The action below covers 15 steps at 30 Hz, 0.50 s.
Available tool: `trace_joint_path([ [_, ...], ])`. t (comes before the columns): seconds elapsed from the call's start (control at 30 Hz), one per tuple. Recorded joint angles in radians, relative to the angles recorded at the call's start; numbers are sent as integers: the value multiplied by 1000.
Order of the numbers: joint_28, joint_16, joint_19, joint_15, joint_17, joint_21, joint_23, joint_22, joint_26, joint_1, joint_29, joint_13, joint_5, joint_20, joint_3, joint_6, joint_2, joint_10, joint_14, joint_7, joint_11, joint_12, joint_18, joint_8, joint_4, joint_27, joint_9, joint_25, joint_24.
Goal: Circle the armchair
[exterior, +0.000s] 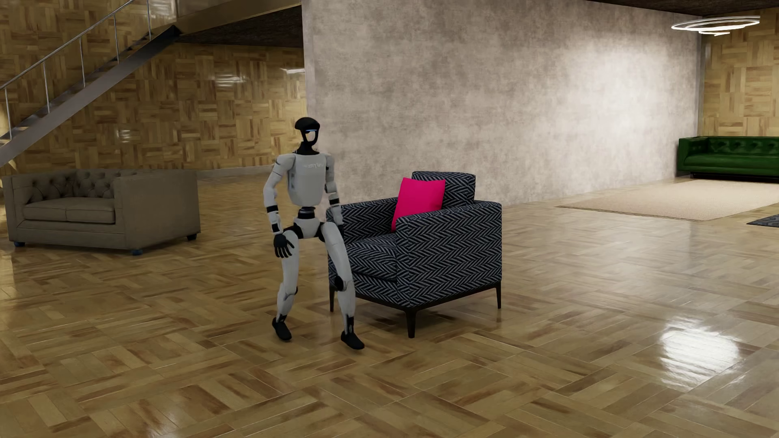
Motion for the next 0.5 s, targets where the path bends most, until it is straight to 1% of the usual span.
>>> trace_joint_path([
  [0.07, 0, -2, 0, 16, 18, 7, -29, 13, 0, 88, 0, 5, -6, 1, 8, 11, 23, -135, -27, 0, 2, 23, 0, 0, 14, 0, -29, 0, 0],
  [0.1, 0, -4, 0, 32, 29, 2, -41, 26, 0, 118, 0, 15, -16, -6, 0, 13, 38, -150, 2, 0, 3, 33, 0, 0, 16, 0, -45, 0, 0],
  [0.13, 0, -7, 0, 64, 44, -9, -47, 45, 0, 125, 0, 27, -30, -18, -22, 8, 52, -134, 44, 0, 13, 36, 0, 0, 6, 0, -55, 0, 0],
  [0.17, 0, -8, 0, 122, 62, -23, -42, 68, 0, 115, 0, 41, -44, -32, -54, -7, 60, -93, 66, 0, 41, 30, 0, 0, -17, 0, -58, 0, 0],
  [0.2, 0, -7, 0, 197, 80, -34, -27, 88, 0, 113, 0, 57, -60, -42, -82, -25, 48, -52, 56, 0, 96, 15, 0, 0, -44, 0, -58, 0, 0],
  [0.23, 0, -2, 0, 266, 90, -26, -10, 90, 0, 136, 0, 68, -75, -59, -89, -36, 7, -29, 22, 0, 183, -9, 0, 0, -63, 0, -53, 0, 0],
  [0.27, 0, 7, 0, 294, 105, -55, -8, 44, 0, 153, 0, 89, -102, 58, -68, -64, -83, -30, -25, 0, 317, -17, 0, 0, -99, 0, -64, 0, 0],
  [0.3, 0, 17, 0, 282, 90, -30, -24, -27, 0, 196, 0, 91, -109, 83, -43, -70, -167, -35, -71, 0, 468, -31, 0, 0, -116, 0, -57, 0, 0],
  [0.33, 0, 24, 0, 260, 67, -3, -42, -113, 0, 253, 0, 81, -119, 101, -36, -69, -235, -49, -103, 0, 602, -42, 0, 0, -133, 0, -45, 0, 0],
  [0.37, 0, 29, 0, 255, 44, 7, -53, -198, 0, 310, 0, 66, -132, 119, -54, -60, -289, -63, -120, 0, 694, -49, 0, 0, -149, 0, -38, 0, 0],
  [0.4, 0, 29, 0, 277, 26, -9, -54, -269, 0, 355, 0, 54, -142, 138, -89, -44, -337, -71, -129, 0, 743, -58, 0, 0, -160, 0, -38, 0, 0],
  [0.43, 0, 26, 0, 326, 13, -50, -48, -324, 0, 387, 0, 45, -148, 156, -125, -26, -388, -70, -136, 0, 753, -72, 0, 0, -169, 0, -39, 0, 0],
  [0.5, 0, 19, 0, 475, -9, -154, -33, -402, 0, 450, 0, 34, -143, 176, -168, 3, -483, -71, -157, 0, 661, -105, 0, 0, -181, 0, -32, 0, 0],
])
